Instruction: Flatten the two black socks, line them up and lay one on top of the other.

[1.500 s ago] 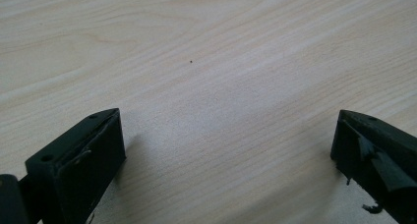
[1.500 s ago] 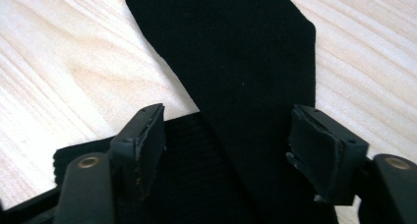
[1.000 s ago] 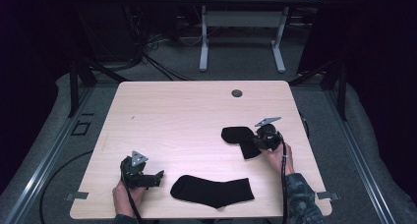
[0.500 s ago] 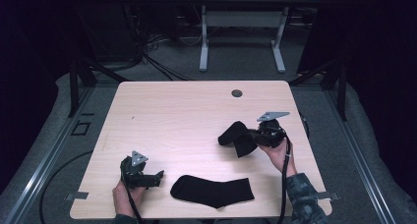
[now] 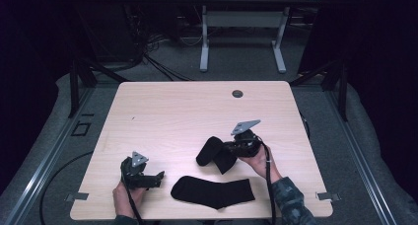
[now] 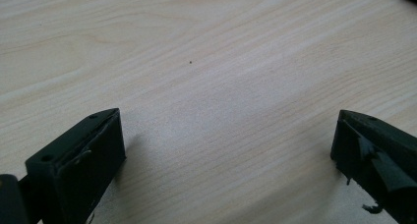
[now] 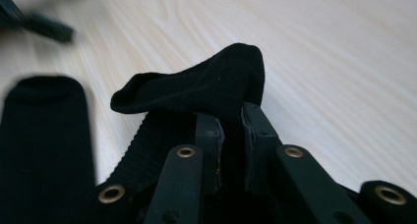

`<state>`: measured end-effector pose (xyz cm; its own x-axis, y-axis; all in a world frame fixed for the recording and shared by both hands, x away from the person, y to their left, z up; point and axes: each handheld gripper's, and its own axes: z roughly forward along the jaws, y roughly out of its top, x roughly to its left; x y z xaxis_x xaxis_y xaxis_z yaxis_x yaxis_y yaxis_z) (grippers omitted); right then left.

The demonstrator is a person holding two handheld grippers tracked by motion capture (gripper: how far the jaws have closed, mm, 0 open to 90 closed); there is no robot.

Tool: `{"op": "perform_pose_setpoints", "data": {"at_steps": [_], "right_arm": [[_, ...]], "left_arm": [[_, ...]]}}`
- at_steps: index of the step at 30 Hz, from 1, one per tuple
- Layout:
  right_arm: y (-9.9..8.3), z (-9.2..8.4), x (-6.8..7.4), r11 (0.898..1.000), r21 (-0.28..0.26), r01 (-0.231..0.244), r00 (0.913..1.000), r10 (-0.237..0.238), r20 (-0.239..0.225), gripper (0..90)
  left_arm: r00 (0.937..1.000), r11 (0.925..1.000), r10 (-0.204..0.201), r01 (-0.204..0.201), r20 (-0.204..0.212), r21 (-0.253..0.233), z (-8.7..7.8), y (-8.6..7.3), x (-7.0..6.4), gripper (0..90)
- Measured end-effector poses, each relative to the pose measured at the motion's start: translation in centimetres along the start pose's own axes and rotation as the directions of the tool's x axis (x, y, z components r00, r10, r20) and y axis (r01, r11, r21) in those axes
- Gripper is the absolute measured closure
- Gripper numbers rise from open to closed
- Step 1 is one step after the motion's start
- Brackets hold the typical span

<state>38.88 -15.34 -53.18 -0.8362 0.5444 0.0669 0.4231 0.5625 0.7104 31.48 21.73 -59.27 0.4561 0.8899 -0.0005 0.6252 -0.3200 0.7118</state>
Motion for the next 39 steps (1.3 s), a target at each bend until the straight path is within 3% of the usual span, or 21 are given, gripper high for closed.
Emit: {"op": "perform_pose_setpoints", "data": {"at_steps": [4, 5, 6, 7, 8, 11, 12, 17, 19, 21, 24, 25, 26, 27, 30, 31, 33, 34, 37, 38, 39], "right_arm": [[-0.8, 2.6, -0.3, 0.995, 0.096, 0.027, 0.9996, -0.028, 0.009, 72.9], [-0.9, 3.0, -0.4, 0.993, 0.114, 0.020, 0.9997, -0.021, 0.010, 64.6], [-0.9, 3.0, -0.4, 0.993, 0.114, 0.020, 0.9997, -0.021, 0.010, 64.6], [-1.1, 3.3, -0.6, 0.991, 0.131, 0.013, 0.9999, -0.014, 0.007, 50.9], [-1.1, 3.3, -0.6, 0.991, 0.131, 0.013, 0.9999, -0.014, 0.007, 50.9], [-1.0, 1.9, -0.7, 0.997, 0.071, -0.021, 0.9991, 0.018, 0.038, 32.4], [-1.0, 1.4, -0.6, 0.998, 0.054, -0.028, 0.9987, 0.025, 0.044, 30.2], [-1.6, -1.3, -0.1, 0.998, 0.010, -0.066, 0.9945, 0.065, 0.082, 28.1], [-1.7, -1.5, 0.1, 0.998, -0.001, -0.067, 0.9942, 0.067, 0.084, 28.2], [-2.2, -2.5, 0.9, 0.997, 0.004, -0.078, 0.9921, 0.077, 0.099, 28.4], [-2.6, -2.9, 1.5, 0.997, 0.017, -0.081, 0.9905, 0.078, 0.113, 29.8], [-2.8, -3.0, 1.7, 0.996, 0.020, -0.082, 0.9912, 0.079, 0.106, 30.5], [-3.2, -3.0, 2.2, 0.996, 0.027, -0.088, 0.9913, 0.085, 0.101, 32.7], [-3.2, -3.0, 2.2, 0.996, 0.027, -0.088, 0.9913, 0.085, 0.101, 32.7], [-3.5, -2.9, 2.8, 0.996, 0.043, -0.082, 0.9931, 0.078, 0.087, 35.1], [-3.6, -2.7, 3.2, 0.996, 0.048, -0.079, 0.9938, 0.075, 0.081, 36.7], [-3.7, -2.3, 3.6, 0.995, 0.064, -0.071, 0.9955, 0.067, 0.067, 38.9], [-3.7, -2.3, 3.6, 0.995, 0.064, -0.071, 0.9955, 0.067, 0.067, 38.9], [-3.9, -1.2, 4.4, 0.994, 0.087, -0.059, 0.9974, 0.055, 0.046, 42.4], [-3.9, -0.9, 4.5, 0.994, 0.094, -0.055, 0.9978, 0.052, 0.040, 42.6], [-3.9, -0.6, 4.6, 0.993, 0.104, -0.053, 0.9982, 0.050, 0.034, 43.0]], "left_arm": [[1.0000, 1.0000, 0.000, 0.000, 0.000, 0.000, 0.0, 0.0, 0.0, 0.0], [1.0000, 1.0000, 0.000, 0.000, 0.000, 0.000, 0.0, 0.0, 0.0, 0.0], [1.0000, 1.0000, 0.001, -0.001, 0.000, 0.000, 0.0, 0.0, 0.0, 0.0], [1.0000, 1.0000, 0.001, -0.001, 0.000, 0.000, 0.0, 0.0, 0.0, 0.0], [1.0000, 1.0000, 0.001, -0.001, 0.000, 0.000, 0.0, 0.0, 0.0, 0.0], [1.0000, 1.0000, 0.002, -0.002, 0.001, 0.000, 0.0, 0.0, 0.0, 0.0], [1.0000, 1.0000, 0.004, -0.004, 0.004, -0.001, 0.0, 0.0, 0.0, 0.0], [0.9992, 0.9999, 0.008, -0.008, 0.040, 0.014, 0.1, 0.4, 0.2, 0.5], [0.9988, 0.9998, 0.000, -0.001, 0.049, 0.018, 0.0, 0.7, 0.2, 0.9], [0.9950, 0.9994, 0.034, -0.035, 0.094, 0.008, -0.5, 2.0, -0.6, 3.9], [0.9900, 0.9973, 0.072, -0.073, 0.121, 0.005, -0.7, 3.2, -1.4, 8.6], [0.9863, 0.9960, 0.089, -0.090, 0.138, -0.003, -0.8, 3.9, -2.1, 8.6], [0.9765, 0.9936, 0.112, -0.113, 0.184, -0.008, -0.7, 5.1, -2.8, 12.3], [0.9765, 0.9936, 0.112, -0.113, 0.184, -0.008, -0.7, 5.1, -2.8, 14.0], [0.9583, 0.9881, 0.152, -0.153, 0.242, -0.014, -0.1, 6.8, -4.4, 15.3], [0.9459, 0.9809, 0.189, -0.195, 0.264, -0.004, 0.4, 7.9, -5.6, 16.8], [0.9292, 0.9723, 0.221, -0.233, 0.296, 0.007, 1.2, 8.7, -6.7, 20.0], [0.9292, 0.9723, 0.221, -0.233, 0.296, 0.007, 1.2, 8.7, -6.7, 21.1], [0.9078, 0.9588, 0.249, -0.280, 0.338, 0.047, 2.5, 9.8, -8.1, 25.5], [0.8976, 0.9501, 0.258, -0.303, 0.357, 0.075, 3.5, 10.3, -8.9, 27.5], [0.8934, 0.9436, 0.271, -0.320, 0.358, 0.085, 3.8, 10.5, -9.3, 28.5]]}}
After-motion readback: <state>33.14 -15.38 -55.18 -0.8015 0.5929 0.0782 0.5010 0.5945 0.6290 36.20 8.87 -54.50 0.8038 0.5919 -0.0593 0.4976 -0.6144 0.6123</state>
